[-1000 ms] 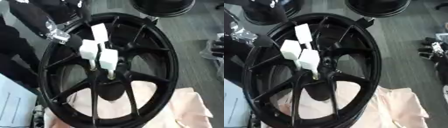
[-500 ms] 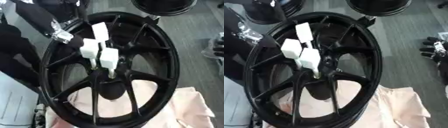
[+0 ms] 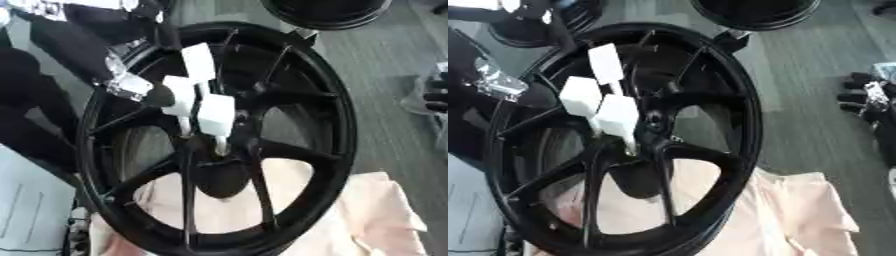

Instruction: Pull the pin out of the wheel hub.

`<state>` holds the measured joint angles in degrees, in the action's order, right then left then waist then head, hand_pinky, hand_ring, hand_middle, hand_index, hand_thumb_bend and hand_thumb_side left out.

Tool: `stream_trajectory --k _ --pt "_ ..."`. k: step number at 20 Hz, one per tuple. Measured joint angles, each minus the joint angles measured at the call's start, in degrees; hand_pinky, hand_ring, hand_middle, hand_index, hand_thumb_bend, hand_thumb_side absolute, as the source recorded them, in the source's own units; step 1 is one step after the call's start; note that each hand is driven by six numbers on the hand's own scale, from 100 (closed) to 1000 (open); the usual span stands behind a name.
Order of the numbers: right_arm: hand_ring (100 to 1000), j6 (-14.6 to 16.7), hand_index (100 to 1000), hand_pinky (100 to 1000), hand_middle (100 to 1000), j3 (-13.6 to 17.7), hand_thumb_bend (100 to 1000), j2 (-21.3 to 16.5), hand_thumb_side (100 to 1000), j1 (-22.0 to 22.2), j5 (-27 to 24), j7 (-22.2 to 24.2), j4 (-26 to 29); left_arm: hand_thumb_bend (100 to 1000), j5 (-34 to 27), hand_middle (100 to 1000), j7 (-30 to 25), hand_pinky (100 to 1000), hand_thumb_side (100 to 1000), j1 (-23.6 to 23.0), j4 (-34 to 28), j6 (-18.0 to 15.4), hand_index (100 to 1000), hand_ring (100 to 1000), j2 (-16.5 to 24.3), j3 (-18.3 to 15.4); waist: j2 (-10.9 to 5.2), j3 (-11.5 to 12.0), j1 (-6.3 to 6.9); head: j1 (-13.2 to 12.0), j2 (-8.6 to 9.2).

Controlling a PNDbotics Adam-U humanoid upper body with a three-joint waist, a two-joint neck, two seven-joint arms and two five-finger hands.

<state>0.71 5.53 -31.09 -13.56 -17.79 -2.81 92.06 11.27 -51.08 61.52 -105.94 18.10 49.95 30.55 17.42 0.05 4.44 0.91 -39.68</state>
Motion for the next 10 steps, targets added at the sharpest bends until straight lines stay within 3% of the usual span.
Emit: stream_trajectory --k 5,10 --pt "724 -0.08 810 760 729 -0.31 100 -0.01 717 -0.02 0.24 0.20 0.00 618 0.29 742 0.23 788 481 -0.12 0.01 0.55 816 793 -0.05 1.01 0.00 -0.03 0.02 0.18 -0.05" --pt "724 -0.17 810 760 730 -0.34 100 -0.01 718 -0.03 0.43 0.33 0.00 583 0.70 734 0.23 782 480 -0.54 0.39 0.56 805 788 -0.11 1.41 0.00 -0.07 0.03 0.19 -0.21"
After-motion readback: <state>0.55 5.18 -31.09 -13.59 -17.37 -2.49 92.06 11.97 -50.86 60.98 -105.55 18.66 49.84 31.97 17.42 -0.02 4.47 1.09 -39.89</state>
